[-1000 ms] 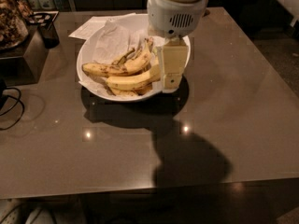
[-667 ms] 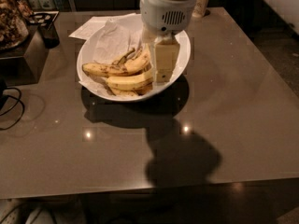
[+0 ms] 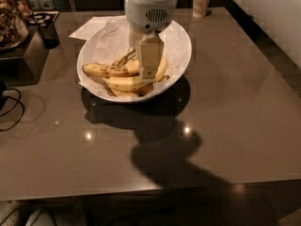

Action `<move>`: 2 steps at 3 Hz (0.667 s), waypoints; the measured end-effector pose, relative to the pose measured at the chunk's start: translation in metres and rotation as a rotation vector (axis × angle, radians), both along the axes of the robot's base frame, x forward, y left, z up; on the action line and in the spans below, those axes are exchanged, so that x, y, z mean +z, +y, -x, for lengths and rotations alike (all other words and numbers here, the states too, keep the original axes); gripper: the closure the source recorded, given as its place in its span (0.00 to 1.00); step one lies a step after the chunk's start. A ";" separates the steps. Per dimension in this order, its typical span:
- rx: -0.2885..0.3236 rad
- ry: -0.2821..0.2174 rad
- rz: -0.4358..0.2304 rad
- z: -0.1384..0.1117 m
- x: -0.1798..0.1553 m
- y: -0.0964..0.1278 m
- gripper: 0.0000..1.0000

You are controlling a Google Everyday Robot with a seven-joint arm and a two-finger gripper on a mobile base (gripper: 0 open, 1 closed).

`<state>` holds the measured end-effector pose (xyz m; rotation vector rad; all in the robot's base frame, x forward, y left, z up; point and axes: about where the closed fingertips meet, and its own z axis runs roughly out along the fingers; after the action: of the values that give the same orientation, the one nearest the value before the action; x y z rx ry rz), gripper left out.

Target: Pick banana from white bowl

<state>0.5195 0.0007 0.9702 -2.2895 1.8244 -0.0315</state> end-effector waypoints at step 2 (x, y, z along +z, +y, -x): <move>0.035 0.051 -0.012 -0.014 -0.015 0.021 0.36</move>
Offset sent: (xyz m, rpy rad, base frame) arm -0.0022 0.0061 -0.0297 -0.0726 0.1800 0.0474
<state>0.5336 0.0221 0.9551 -2.3340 1.8039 0.0433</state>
